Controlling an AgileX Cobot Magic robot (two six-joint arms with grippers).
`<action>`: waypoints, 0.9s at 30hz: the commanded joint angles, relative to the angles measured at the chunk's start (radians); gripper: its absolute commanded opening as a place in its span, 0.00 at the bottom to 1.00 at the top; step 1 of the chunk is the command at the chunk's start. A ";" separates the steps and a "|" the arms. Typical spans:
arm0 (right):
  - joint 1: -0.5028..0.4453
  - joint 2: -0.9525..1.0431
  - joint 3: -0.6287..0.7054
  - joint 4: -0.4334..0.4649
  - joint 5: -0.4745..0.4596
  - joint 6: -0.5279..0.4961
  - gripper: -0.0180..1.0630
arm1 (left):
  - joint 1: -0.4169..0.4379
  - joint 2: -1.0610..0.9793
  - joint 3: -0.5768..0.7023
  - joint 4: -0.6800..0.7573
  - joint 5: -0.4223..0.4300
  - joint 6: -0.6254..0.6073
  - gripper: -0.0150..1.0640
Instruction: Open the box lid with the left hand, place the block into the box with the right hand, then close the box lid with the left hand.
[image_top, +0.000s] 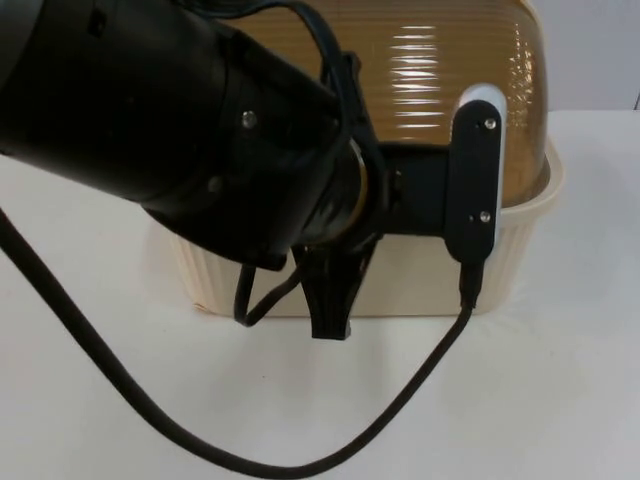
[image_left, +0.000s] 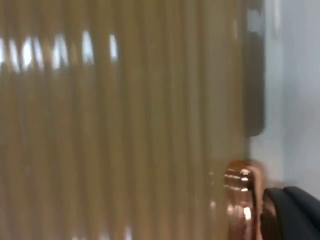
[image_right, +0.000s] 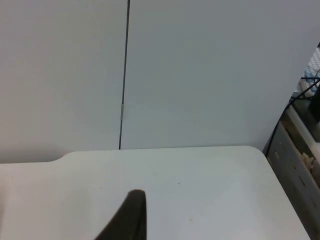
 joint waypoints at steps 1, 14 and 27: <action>0.004 0.001 -0.004 0.003 0.006 0.001 0.99 | -0.007 0.005 -0.007 -0.049 -0.017 0.038 0.01; 0.004 0.001 -0.004 0.003 0.006 0.013 0.99 | 0.002 0.005 -0.007 -0.027 -0.033 0.080 0.01; 0.004 0.001 -0.004 0.003 0.006 0.013 0.99 | 0.002 0.015 -0.007 -0.034 -0.010 0.076 0.01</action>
